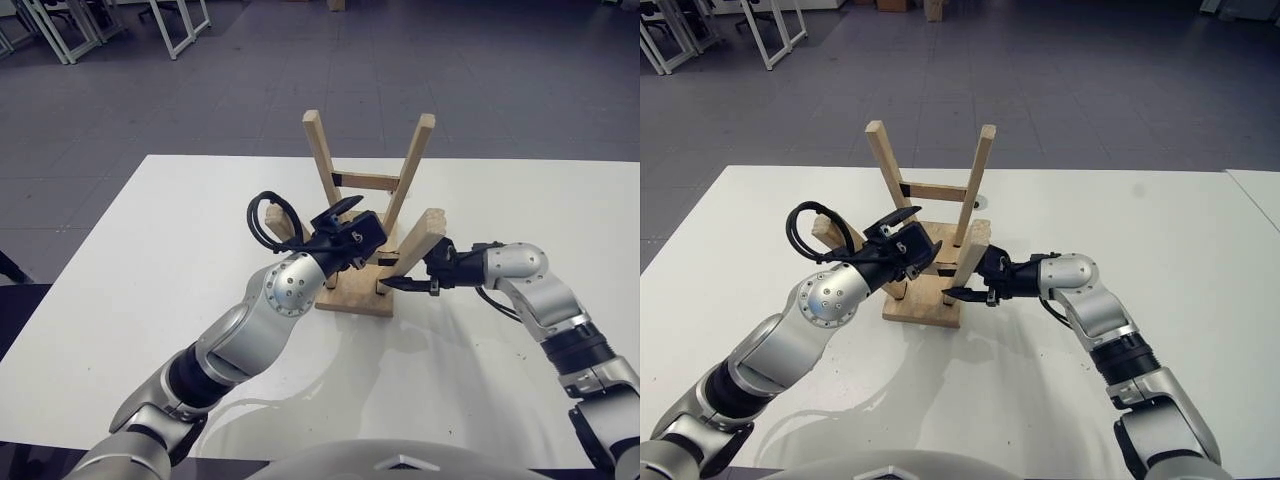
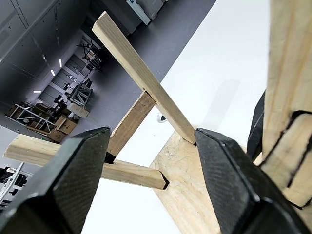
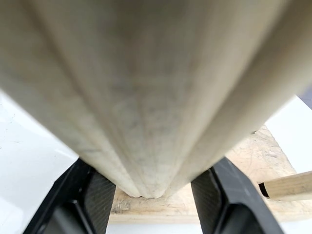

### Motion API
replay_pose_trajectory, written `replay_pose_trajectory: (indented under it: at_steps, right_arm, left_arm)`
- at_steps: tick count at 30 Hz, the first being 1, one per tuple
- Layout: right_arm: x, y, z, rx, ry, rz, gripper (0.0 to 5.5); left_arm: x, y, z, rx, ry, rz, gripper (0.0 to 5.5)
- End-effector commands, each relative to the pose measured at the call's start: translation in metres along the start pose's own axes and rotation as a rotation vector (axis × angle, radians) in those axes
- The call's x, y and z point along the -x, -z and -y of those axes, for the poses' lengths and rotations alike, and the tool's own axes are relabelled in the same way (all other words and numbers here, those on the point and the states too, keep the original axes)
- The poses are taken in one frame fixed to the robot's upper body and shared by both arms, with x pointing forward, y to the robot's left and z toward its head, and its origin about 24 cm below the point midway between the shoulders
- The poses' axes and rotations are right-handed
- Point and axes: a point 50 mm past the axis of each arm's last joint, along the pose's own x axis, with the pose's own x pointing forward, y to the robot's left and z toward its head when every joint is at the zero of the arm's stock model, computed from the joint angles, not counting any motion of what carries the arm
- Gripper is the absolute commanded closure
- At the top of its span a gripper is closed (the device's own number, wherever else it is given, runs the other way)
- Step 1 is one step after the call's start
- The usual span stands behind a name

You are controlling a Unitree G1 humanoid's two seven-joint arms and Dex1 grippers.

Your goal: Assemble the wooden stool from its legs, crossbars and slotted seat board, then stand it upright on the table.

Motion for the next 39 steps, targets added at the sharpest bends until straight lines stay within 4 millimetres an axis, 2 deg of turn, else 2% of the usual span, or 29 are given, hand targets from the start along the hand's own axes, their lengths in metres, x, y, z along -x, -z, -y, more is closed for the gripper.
replay_pose_trajectory:
  at_steps: [1,3,7,9,10,12,13,15,16,18,21,23,26,29,32,34,36,39]
  right_arm:
    - [0.026,0.08,-0.017,-0.124,0.013,-0.575,3.48]
    - [0.026,0.079,-0.013,-0.152,0.055,-0.552,3.48]
    - [0.028,0.078,-0.006,-0.185,0.11,-0.526,3.48]
    - [0.03,0.079,-0.005,-0.196,0.111,-0.527,3.48]
    - [0.031,0.079,-0.005,-0.2,0.115,-0.523,3.48]
    - [0.032,0.078,-0.003,-0.211,0.123,-0.513,3.48]
    - [0.032,0.078,-0.003,-0.214,0.125,-0.51,3.48]
    - [0.033,0.077,-0.004,-0.219,0.126,-0.5,3.48]
    - [0.033,0.076,-0.004,-0.219,0.123,-0.492,3.48]
    - [0.032,0.073,-0.005,-0.216,0.114,-0.477,3.48]
    - [0.029,0.068,-0.005,-0.207,0.1,-0.461,3.48]
    - [0.029,0.067,-0.005,-0.205,0.099,-0.459,3.48]
    - [0.028,0.066,-0.005,-0.204,0.097,-0.457,3.48]
    - [0.029,0.065,-0.004,-0.2,0.093,-0.453,3.48]
    - [0.029,0.064,-0.005,-0.2,0.096,-0.45,3.48]
    - [0.029,0.064,-0.005,-0.203,0.097,-0.445,3.48]
    - [0.029,0.064,-0.006,-0.205,0.098,-0.445,3.48]
    - [0.031,0.066,-0.006,-0.209,0.102,-0.452,3.48]
  left_arm:
    - [0.001,-0.008,-0.018,-0.018,-0.083,0.057,2.34]
    - [0.003,-0.022,-0.034,-0.024,-0.17,0.143,2.34]
    - [0.014,-0.051,-0.077,-0.072,-0.363,0.301,2.34]
    - [0.028,-0.066,-0.103,-0.088,-0.493,0.374,2.34]
    - [0.042,-0.069,-0.123,-0.09,-0.599,0.391,2.34]
    - [0.068,-0.064,-0.153,-0.096,-0.762,0.364,2.34]
    - [0.082,-0.054,-0.166,-0.095,-0.828,0.323,2.34]
    - [0.105,-0.02,-0.184,-0.03,-0.916,0.193,2.34]
    - [0.113,0.002,-0.187,0.014,-0.925,0.116,2.34]
    - [0.119,0.043,-0.178,0.107,-0.896,0.015,2.49]
    - [0.104,0.1,-0.131,0.262,-0.713,-0.135,2.91]
    - [0.091,0.113,-0.1,0.306,-0.593,-0.17,3.01]
    - [0.064,0.107,-0.068,0.33,-0.464,-0.126,3.01]
    - [0.035,0.078,-0.047,0.285,-0.331,-0.025,3.01]
    - [0.021,0.05,-0.018,0.24,-0.155,0.055,3.01]
    - [0.018,0.039,-0.007,0.219,-0.102,0.092,3.01]
    - [0.02,0.039,-0.008,0.221,-0.11,0.089,3.01]
    - [0.034,0.068,-0.015,0.26,-0.17,-0.069,3.01]
